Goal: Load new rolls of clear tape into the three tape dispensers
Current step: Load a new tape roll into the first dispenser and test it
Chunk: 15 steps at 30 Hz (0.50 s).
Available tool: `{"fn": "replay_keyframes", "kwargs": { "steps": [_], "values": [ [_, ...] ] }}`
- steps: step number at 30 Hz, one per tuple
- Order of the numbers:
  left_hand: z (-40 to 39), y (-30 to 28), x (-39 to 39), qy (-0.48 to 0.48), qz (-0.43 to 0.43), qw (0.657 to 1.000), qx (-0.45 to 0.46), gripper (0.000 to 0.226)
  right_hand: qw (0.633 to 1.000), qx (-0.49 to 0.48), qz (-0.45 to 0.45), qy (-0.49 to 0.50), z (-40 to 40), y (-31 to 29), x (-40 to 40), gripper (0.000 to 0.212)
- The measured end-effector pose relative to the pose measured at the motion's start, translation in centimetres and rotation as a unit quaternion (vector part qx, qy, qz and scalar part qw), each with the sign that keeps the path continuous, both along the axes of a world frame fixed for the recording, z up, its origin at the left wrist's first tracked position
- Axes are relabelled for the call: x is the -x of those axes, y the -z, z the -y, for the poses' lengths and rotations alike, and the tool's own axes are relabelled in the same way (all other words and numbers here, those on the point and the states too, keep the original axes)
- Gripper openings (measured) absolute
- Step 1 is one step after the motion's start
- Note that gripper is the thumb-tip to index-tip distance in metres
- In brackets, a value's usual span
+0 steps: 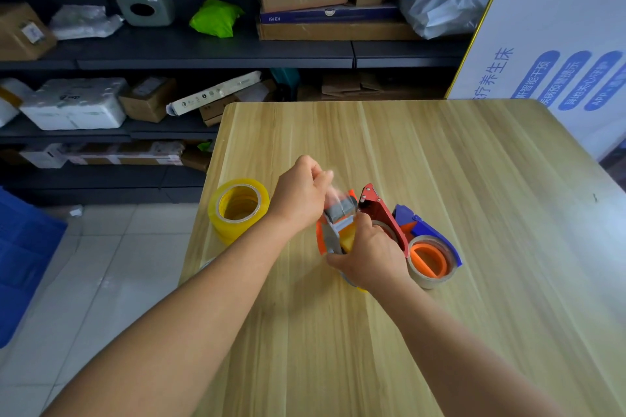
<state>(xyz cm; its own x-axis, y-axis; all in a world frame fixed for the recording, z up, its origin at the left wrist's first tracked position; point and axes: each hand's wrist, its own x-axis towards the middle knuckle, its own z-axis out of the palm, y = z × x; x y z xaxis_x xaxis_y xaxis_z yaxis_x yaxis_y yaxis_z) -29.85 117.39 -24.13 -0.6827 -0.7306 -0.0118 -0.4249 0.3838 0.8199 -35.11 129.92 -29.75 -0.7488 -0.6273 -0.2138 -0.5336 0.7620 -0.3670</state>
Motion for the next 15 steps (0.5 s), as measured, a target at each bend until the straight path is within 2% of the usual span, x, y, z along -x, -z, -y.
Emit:
{"fn": "replay_keyframes", "kwargs": {
  "steps": [2, 4, 8, 12, 15],
  "values": [
    [-0.2, -1.1, 0.3, 0.019, -0.015, 1.0, -0.007, 0.016, 1.0, 0.001, 0.001, 0.012, 0.3, -0.2, 0.2, 0.057],
    [0.0, -2.3, 0.4, 0.032, -0.012, 0.999, 0.032, 0.018, 1.0, 0.013, -0.007, 0.02, 0.7, -0.6, 0.3, 0.05],
    [0.5, -5.2, 0.9, 0.036, -0.01, 0.993, 0.113, 0.026, 0.998, 0.063, -0.014, 0.018, 1.2, -2.1, 1.4, 0.056],
    [1.7, -9.2, 2.0, 0.007, -0.026, 0.989, 0.148, 0.024, 0.993, 0.112, -0.012, 0.035, 1.0, -3.2, 3.1, 0.043],
    [2.0, -11.5, 2.4, 0.009, -0.044, 0.986, 0.159, 0.025, 0.987, 0.148, 0.002, 0.056, 0.7, -3.5, 3.9, 0.042]
  ]
}}
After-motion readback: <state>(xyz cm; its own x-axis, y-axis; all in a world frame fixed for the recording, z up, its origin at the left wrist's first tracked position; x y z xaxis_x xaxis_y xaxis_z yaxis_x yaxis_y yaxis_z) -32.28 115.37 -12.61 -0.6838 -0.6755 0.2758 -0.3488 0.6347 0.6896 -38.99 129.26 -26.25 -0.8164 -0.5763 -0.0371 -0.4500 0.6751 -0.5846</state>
